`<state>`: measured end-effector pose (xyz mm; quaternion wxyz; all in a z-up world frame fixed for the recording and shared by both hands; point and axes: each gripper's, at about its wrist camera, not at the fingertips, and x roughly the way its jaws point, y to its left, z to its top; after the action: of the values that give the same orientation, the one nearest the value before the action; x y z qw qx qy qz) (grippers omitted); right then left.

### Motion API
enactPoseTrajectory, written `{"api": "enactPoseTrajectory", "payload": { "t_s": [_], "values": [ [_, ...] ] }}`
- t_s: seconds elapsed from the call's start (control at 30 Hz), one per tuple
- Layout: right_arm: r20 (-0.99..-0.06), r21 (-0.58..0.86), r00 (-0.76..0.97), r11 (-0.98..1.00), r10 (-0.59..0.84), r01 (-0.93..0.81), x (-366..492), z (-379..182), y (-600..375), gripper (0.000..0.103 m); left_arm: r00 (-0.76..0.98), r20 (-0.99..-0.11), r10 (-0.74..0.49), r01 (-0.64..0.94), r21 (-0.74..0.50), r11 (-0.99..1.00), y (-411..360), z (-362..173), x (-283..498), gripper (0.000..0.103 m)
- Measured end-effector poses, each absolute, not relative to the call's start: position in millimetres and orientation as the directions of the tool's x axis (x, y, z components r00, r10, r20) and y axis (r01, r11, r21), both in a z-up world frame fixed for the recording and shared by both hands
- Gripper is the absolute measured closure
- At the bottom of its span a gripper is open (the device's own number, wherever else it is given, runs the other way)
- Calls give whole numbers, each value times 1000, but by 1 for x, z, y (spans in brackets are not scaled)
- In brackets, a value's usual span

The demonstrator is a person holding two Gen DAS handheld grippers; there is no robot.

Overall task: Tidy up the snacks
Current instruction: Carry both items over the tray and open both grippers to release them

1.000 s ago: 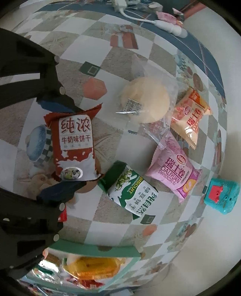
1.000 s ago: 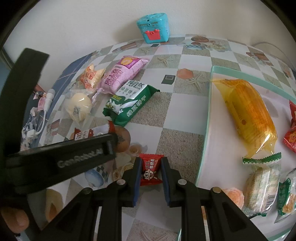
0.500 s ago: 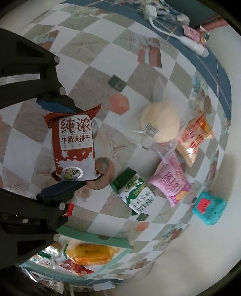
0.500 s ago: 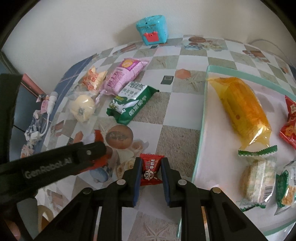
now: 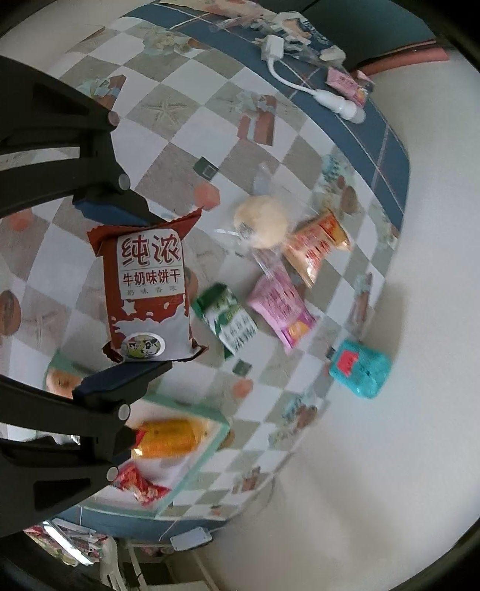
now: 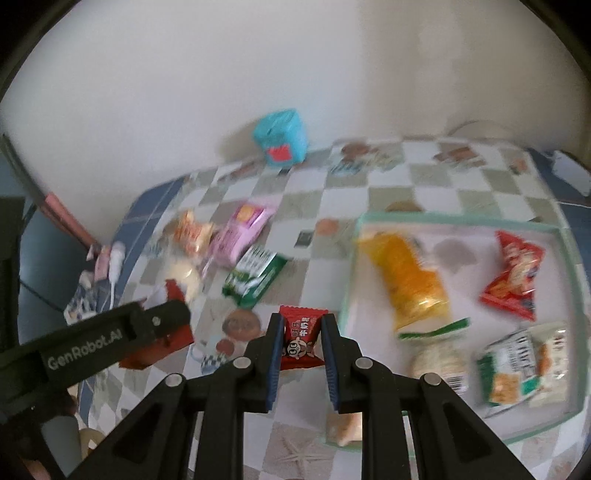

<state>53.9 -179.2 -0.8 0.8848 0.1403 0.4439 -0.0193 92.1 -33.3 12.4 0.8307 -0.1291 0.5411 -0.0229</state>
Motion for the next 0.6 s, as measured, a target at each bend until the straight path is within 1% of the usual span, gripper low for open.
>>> {"api": "enactPoseTrajectory", "payload": {
  "t_s": [0.17,0.33,0.6],
  "values": [
    [-786,215,618,946,21,242,49,8,-211,81,435,-880,-191,-63,-242,968,-51,27,88,37],
    [-778,200,627,923,-54,328,43,15,-243,81,437,-877,-199,-35,-238,971,-73,28,89,37],
    [-807,187,571,851,-151,490,34,6,-299,81,430,-875,-222,31,-231,972,-114,28,94,37]
  ]
}}
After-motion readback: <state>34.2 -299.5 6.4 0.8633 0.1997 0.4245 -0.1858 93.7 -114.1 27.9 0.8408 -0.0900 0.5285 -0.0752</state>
